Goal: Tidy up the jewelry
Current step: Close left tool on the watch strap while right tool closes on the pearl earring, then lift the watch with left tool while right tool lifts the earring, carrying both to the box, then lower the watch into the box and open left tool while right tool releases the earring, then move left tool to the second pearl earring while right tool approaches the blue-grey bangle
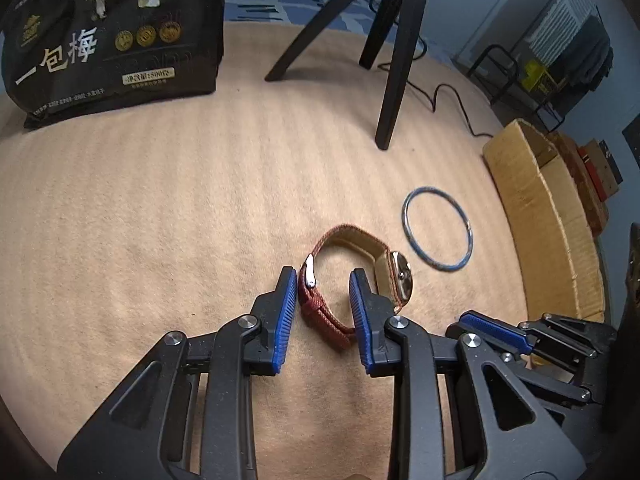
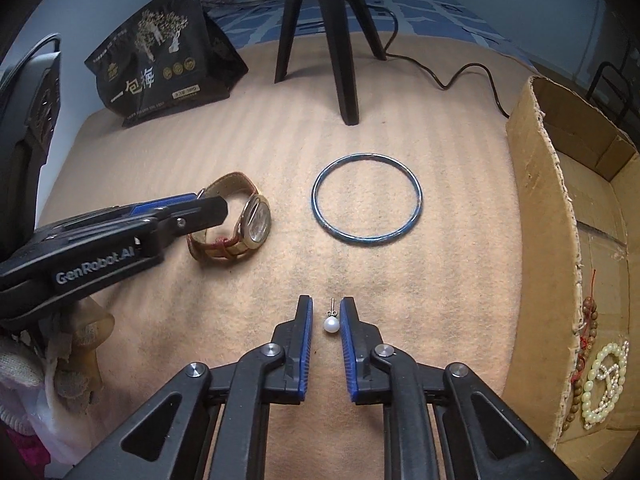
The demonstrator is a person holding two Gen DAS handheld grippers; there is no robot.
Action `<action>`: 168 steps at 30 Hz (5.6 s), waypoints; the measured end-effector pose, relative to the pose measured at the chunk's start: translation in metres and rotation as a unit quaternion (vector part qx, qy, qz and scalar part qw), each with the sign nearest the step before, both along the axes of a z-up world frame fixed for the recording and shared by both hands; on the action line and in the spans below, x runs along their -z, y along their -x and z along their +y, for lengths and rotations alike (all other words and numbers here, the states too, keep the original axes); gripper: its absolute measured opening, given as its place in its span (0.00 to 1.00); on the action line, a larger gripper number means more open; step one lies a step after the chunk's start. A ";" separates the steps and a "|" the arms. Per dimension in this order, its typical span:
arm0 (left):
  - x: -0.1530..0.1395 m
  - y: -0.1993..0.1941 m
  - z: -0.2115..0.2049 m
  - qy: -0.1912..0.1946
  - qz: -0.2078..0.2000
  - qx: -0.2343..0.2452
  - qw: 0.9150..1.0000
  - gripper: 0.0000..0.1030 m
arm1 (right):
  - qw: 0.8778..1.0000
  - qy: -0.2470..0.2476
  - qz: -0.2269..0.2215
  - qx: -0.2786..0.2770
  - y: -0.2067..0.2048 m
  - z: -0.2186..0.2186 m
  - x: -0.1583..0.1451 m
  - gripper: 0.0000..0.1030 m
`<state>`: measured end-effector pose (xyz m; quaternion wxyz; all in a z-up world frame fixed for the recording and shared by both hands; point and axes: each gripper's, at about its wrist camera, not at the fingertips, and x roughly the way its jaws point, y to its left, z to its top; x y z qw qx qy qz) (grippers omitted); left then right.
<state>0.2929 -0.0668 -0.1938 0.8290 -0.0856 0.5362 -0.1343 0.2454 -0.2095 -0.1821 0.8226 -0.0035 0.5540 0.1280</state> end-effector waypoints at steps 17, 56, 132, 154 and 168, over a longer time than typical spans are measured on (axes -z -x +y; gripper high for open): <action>-0.007 0.004 0.004 -0.020 -0.014 -0.007 1.000 0.09 | 1.000 -0.013 -0.017 0.006 0.006 -0.009 -0.010 0.06; -0.098 0.043 -0.074 0.023 -0.086 0.049 0.995 0.09 | 0.982 -0.051 -0.142 0.118 0.029 -0.137 -0.098 0.06; -0.111 0.084 -0.199 -0.014 -0.145 0.124 0.982 0.65 | 0.968 -0.007 -0.185 0.167 0.016 -0.224 -0.104 0.96; -0.133 0.160 -0.082 -0.027 -0.150 0.090 0.984 0.64 | 0.977 -0.059 -0.186 0.091 0.062 -0.155 -0.136 0.98; -0.086 0.187 -0.017 -0.032 -0.101 0.083 0.991 0.64 | 0.988 -0.059 -0.140 0.011 0.050 -0.064 -0.112 0.88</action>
